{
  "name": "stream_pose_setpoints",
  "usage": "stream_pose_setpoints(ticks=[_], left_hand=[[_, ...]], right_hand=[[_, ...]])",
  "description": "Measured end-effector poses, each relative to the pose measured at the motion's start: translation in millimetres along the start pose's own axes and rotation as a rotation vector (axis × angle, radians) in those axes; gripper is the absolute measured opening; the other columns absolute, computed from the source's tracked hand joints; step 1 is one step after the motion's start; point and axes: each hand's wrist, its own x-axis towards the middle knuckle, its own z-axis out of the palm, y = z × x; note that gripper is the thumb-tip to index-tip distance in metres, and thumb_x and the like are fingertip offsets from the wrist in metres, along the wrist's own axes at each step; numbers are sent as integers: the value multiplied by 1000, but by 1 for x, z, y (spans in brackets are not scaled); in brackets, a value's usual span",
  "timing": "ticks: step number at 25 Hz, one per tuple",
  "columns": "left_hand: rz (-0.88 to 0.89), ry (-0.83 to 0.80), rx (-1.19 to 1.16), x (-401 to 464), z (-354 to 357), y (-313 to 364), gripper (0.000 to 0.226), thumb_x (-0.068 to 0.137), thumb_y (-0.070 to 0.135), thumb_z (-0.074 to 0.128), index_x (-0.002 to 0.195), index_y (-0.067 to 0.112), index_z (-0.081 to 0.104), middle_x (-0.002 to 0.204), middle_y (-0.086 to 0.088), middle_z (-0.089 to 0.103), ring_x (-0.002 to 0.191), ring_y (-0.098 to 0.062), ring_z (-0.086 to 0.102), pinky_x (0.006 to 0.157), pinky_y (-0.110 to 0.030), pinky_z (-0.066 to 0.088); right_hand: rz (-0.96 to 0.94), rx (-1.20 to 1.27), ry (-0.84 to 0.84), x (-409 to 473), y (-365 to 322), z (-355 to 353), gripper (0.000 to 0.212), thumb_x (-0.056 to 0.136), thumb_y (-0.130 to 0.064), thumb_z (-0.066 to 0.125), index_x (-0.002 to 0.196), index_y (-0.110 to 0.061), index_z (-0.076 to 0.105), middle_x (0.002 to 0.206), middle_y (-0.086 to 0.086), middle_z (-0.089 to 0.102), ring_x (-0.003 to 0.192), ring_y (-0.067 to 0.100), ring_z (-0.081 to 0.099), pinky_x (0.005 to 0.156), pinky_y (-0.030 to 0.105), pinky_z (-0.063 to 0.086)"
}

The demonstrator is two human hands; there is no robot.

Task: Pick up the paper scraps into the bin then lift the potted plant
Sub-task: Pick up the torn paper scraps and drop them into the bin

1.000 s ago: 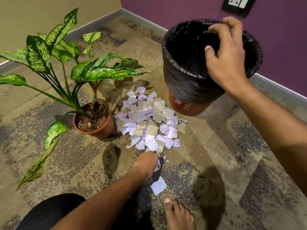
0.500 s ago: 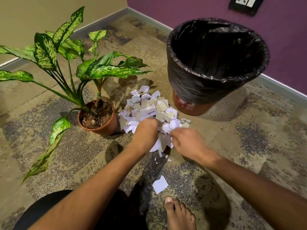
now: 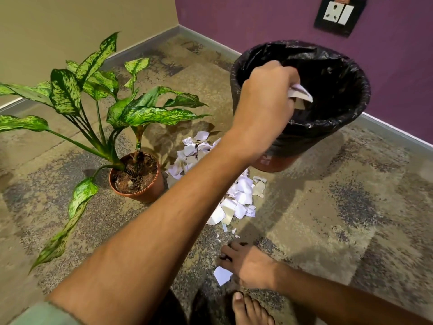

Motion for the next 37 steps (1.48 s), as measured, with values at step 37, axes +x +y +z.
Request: stream_pose_setpoints(ticks=[37], left_hand=[[-576,-761,122,-154,40,-204,93,76,22,72,150,16,17,151,-10,26,130,-31,43,96,-38,46]], right_hand=[[348,125,723,-7,85,-229,42,84,-42,60,122,-24,59,112,-2,63,102,23,61,85,35,48]])
